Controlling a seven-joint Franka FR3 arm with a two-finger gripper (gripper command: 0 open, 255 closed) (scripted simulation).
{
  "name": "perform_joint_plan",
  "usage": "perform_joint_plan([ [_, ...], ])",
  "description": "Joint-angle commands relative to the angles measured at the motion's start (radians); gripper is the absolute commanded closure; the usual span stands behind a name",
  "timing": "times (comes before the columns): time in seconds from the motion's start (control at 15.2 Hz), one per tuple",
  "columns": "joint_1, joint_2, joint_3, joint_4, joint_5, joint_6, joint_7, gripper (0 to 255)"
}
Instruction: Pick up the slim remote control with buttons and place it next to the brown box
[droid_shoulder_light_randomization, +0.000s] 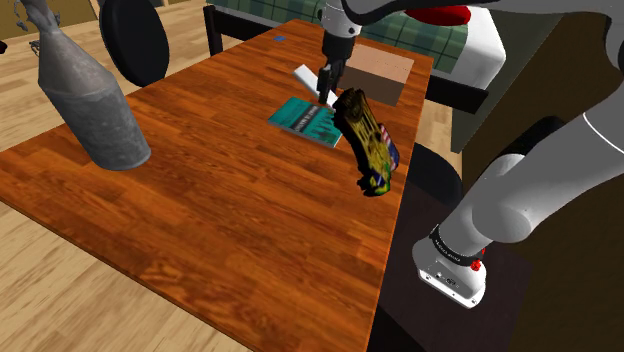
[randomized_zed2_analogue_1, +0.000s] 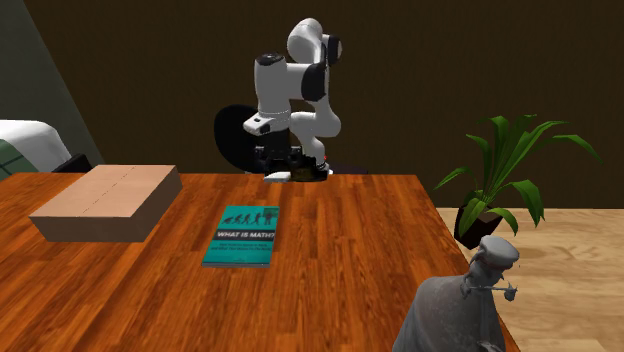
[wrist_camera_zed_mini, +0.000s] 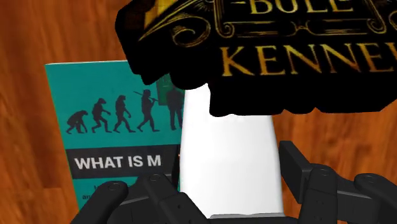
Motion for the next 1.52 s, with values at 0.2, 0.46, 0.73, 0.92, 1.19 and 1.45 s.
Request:
perform_joint_plan([
  [0.2, -0.047, -0.067, -0.071, -0.070, -0.018, 0.001, -0.112, 255],
  [0.46, -0.087, -0.102, -0.134, -0.101, -0.040, -0.002, -0.205, 255],
  [0.73, -0.128, -0.120, -0.199, -0.114, -0.063, -0.006, -0.300, 255],
  [0.92, -0.157, -0.123, -0.249, -0.112, -0.081, -0.009, -0.372, 255],
  [1.19, -0.196, -0.111, -0.318, -0.094, -0.100, -0.012, -0.470, 255],
  [1.45, -0.231, -0.080, -0.387, -0.058, -0.112, -0.014, -0.572, 255],
])
